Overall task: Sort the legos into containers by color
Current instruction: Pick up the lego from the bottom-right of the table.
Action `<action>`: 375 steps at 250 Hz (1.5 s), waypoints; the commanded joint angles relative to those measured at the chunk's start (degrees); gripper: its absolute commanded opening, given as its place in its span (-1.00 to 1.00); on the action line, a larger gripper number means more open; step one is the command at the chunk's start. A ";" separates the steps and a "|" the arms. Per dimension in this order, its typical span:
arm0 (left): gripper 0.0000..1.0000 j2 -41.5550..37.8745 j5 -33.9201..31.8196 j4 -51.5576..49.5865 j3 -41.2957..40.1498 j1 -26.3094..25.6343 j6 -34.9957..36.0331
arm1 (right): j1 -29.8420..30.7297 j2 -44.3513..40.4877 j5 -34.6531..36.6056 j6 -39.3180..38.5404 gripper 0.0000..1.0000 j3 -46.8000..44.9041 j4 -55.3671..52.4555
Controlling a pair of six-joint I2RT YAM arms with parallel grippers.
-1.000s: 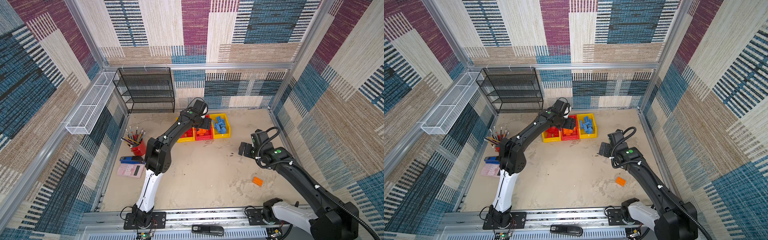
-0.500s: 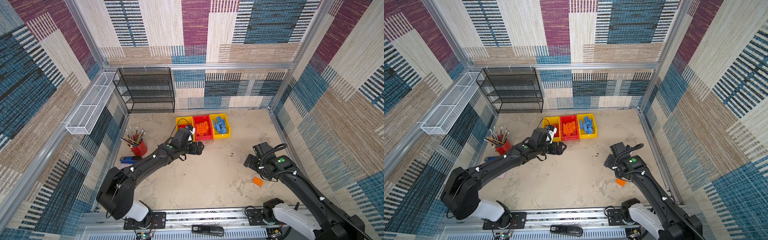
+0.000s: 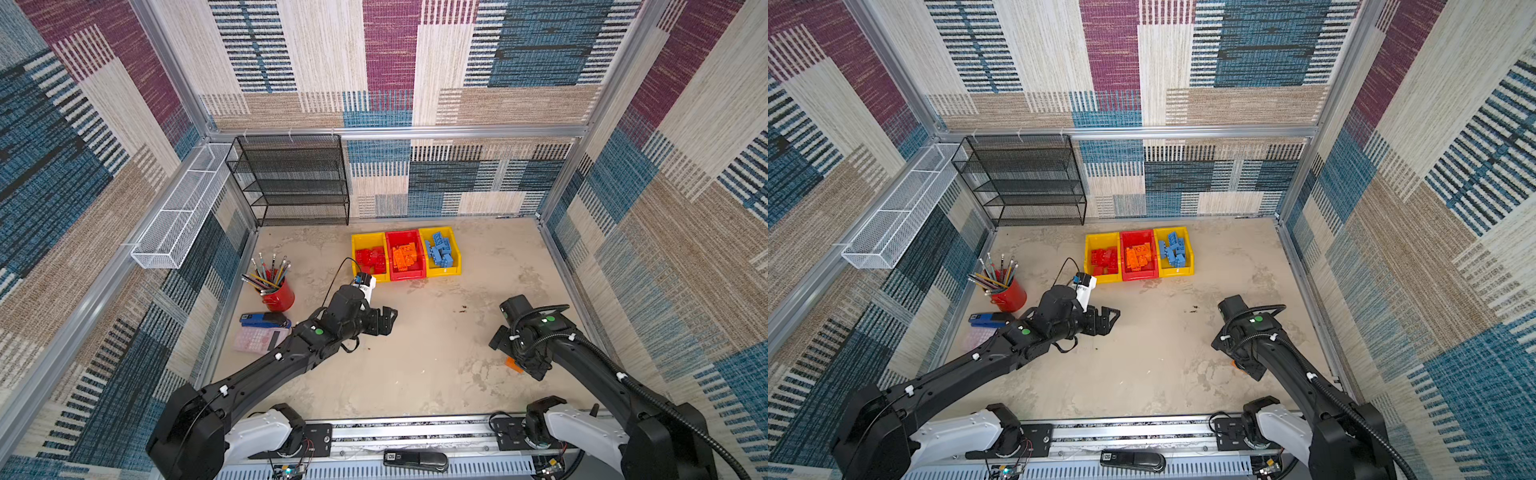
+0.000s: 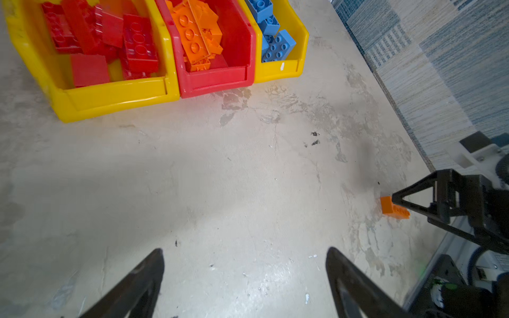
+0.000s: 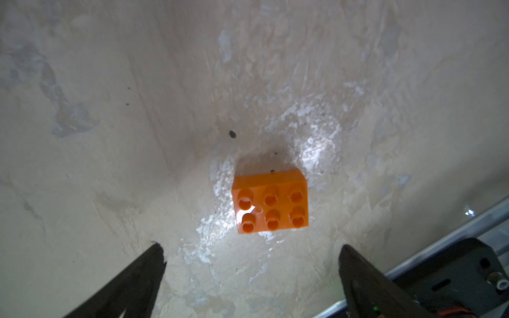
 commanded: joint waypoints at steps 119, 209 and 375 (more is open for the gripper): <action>0.87 -10.68 -3.06 -5.05 -5.51 -0.08 -1.51 | -2.31 3.45 -4.08 -2.53 0.99 -4.18 11.26; 0.87 -11.66 -3.22 -6.50 -5.95 -0.08 -1.20 | -2.28 4.67 -5.38 -2.87 0.91 -4.68 13.95; 0.87 -15.58 -4.01 -9.20 -7.00 -0.08 -1.86 | -2.28 7.19 -7.77 -6.75 0.08 -5.14 17.30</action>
